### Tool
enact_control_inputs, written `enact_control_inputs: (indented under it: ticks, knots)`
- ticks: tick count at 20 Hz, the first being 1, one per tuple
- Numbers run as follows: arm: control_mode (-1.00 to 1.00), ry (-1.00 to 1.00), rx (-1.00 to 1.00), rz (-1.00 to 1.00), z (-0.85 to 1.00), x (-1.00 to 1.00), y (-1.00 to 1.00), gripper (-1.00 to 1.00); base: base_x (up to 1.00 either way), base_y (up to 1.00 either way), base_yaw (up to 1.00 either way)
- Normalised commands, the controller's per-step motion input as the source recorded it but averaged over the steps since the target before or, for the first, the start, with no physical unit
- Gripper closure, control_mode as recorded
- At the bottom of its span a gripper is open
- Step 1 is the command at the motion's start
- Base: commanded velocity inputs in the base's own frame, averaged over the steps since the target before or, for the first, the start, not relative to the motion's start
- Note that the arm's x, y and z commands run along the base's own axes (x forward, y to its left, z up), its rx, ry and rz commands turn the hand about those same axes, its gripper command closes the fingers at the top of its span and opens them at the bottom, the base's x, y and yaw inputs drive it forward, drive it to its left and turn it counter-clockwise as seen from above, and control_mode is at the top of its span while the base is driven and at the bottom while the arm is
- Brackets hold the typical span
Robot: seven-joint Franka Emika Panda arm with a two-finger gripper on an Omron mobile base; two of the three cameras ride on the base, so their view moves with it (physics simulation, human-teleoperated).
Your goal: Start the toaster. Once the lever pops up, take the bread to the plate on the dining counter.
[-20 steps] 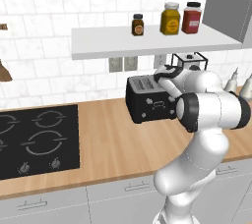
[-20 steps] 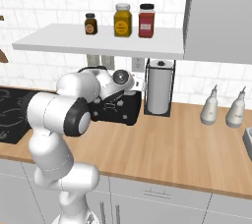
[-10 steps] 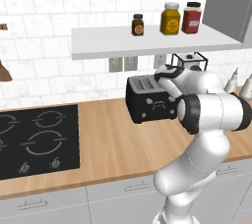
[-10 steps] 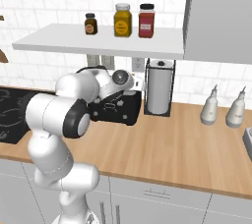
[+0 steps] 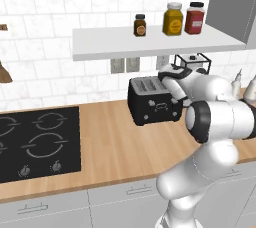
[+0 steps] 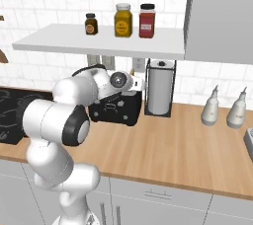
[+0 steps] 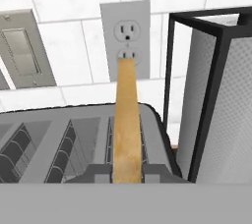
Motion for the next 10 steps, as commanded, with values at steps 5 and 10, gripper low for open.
enact_control_inputs:
  ticks: [5,10]
  knots:
    - [-1.00,-0.01,0.00,0.00,0.36,-0.11,0.00,1.00,0.00,0.00,0.00]
    - [-1.00,0.00,0.00,0.00,0.43,-0.15,0.01,1.00,0.00,0.00,0.00]
